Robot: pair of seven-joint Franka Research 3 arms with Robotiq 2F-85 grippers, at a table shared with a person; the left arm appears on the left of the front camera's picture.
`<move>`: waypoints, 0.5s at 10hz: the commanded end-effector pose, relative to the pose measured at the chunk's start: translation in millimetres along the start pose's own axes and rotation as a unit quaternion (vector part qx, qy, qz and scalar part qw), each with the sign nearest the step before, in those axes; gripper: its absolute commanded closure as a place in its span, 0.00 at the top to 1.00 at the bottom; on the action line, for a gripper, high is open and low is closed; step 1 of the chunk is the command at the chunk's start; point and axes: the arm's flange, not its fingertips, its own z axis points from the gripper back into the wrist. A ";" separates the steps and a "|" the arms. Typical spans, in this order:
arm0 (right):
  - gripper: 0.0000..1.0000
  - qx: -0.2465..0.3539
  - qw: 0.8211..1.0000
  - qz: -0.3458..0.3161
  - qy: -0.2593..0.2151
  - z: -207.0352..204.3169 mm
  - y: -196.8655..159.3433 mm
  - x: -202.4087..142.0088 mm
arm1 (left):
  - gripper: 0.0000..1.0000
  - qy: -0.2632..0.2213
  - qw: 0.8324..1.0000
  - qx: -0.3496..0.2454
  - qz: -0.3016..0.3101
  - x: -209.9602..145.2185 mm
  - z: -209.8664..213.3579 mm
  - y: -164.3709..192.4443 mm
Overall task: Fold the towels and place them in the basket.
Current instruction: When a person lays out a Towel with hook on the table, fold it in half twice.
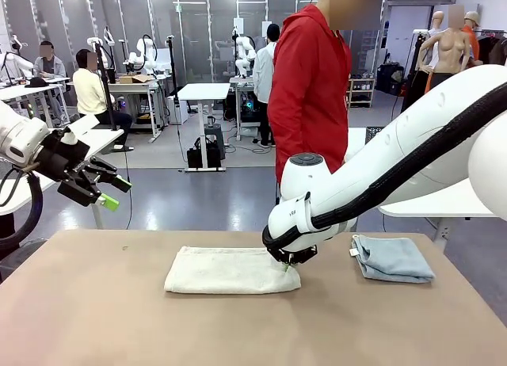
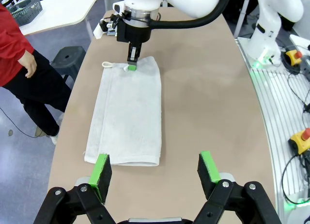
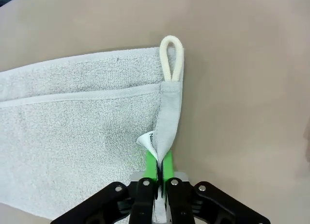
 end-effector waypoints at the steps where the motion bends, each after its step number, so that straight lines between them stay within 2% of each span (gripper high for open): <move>1: 0.00 -0.017 1.000 -0.004 -0.004 4.1 -15.0 1.0 | 0.90 0.005 1.000 -0.001 0.001 2.2 1.6 0.6; 2: 0.09 -0.017 1.000 0.016 -0.009 9.7 -28.1 0.7 | 0.90 0.005 1.000 -0.001 0.001 2.2 1.6 0.6; 5: 0.09 -0.032 0.998 0.048 0.009 37.8 -83.1 -2.2 | 0.90 0.005 1.000 -0.001 0.001 2.2 1.6 0.6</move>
